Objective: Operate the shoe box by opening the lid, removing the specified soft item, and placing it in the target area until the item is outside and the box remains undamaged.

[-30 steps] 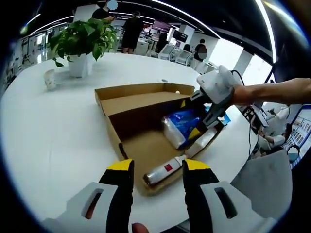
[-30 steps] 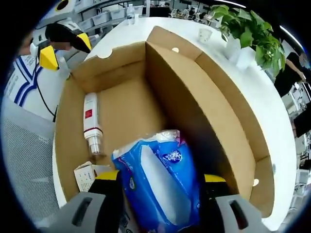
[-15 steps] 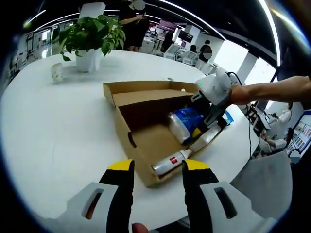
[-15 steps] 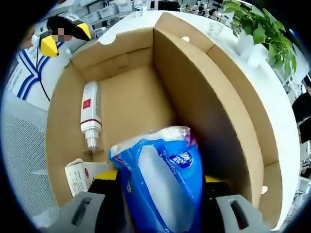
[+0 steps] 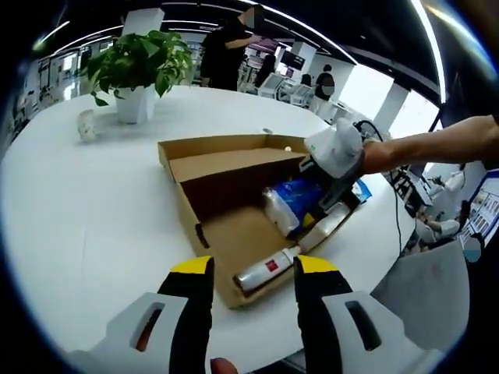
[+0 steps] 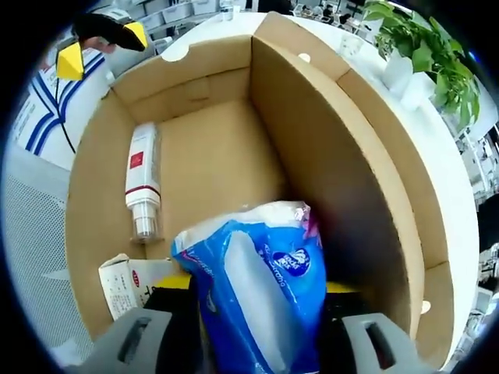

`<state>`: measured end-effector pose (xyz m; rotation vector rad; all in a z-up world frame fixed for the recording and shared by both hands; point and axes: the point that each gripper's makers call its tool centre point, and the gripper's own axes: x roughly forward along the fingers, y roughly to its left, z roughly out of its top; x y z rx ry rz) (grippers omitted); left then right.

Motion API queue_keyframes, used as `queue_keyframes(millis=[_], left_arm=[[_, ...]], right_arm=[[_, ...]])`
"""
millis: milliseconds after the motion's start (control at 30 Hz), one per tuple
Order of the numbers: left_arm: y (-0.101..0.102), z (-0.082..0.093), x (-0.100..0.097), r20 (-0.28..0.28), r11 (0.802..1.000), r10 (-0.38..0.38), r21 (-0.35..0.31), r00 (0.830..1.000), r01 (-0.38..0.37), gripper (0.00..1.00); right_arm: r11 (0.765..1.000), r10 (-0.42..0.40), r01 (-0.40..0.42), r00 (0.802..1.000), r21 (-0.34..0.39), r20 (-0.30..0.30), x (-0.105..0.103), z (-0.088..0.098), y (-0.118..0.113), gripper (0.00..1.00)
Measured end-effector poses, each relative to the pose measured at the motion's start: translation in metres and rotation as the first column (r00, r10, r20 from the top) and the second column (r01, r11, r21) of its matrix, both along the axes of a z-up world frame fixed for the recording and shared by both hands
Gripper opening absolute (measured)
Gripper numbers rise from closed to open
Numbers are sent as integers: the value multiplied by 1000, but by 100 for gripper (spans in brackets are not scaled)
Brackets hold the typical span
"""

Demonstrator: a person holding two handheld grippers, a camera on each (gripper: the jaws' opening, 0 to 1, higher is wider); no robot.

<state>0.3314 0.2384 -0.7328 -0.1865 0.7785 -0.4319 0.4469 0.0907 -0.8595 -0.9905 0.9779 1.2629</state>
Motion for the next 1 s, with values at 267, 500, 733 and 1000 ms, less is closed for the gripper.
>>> queue_keyframes(millis=[267, 500, 733, 1000], left_arm=[[0, 3, -3, 7, 1000, 7, -2, 1000, -7, 41], [7, 5, -7, 8, 1000, 21, -1, 1000, -21, 41], [10, 8, -8, 17, 1000, 26, -1, 1000, -26, 41], [7, 14, -5, 33, 1000, 11, 1, 999, -11, 42]], right_arm=[[998, 57, -56, 998, -15, 31, -15, 7, 2, 37], [999, 18, -18, 1000, 27, 10, -18, 16, 3, 31], [997, 1, -3, 1000, 71, 22, -16, 31, 6, 31], [994, -28, 22, 998, 109, 51, -14, 51, 5, 32]])
